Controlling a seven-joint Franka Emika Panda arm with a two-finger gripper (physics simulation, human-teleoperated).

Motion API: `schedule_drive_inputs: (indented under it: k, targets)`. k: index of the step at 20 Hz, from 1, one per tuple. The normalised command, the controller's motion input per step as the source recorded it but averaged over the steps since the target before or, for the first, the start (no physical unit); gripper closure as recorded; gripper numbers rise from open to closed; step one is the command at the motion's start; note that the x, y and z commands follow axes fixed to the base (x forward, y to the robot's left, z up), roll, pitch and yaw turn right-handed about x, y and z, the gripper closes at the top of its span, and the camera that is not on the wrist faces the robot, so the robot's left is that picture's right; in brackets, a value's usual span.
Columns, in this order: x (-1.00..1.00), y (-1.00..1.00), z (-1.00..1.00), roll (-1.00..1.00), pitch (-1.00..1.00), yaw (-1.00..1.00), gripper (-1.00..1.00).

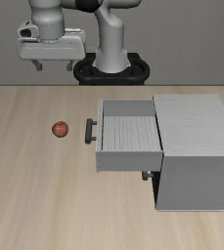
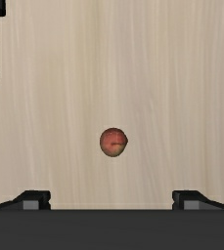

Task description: Pick up the peach and place it in the top layer of the cabinet

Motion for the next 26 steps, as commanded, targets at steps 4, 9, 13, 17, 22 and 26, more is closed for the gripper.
schedule_drive_inputs:
  k: [4,9,13,17,22,26]
  targets:
    - [0.00,0.00,-1.00,0.00,0.00,0.00,-1.00]
    - [0.00,0.00,-1.00,0.00,0.00,0.00,-1.00]
    - [0.00,0.00,-1.00,0.00,0.00,0.00,-1.00]
    - [0.00,0.00,-1.00,0.00,0.00,0.00,-1.00]
    - [0.00,0.00,-0.40,0.00,0.00,0.00,1.00]
    - [0.00,0.00,0.00,0.00,0.00,0.00,1.00]
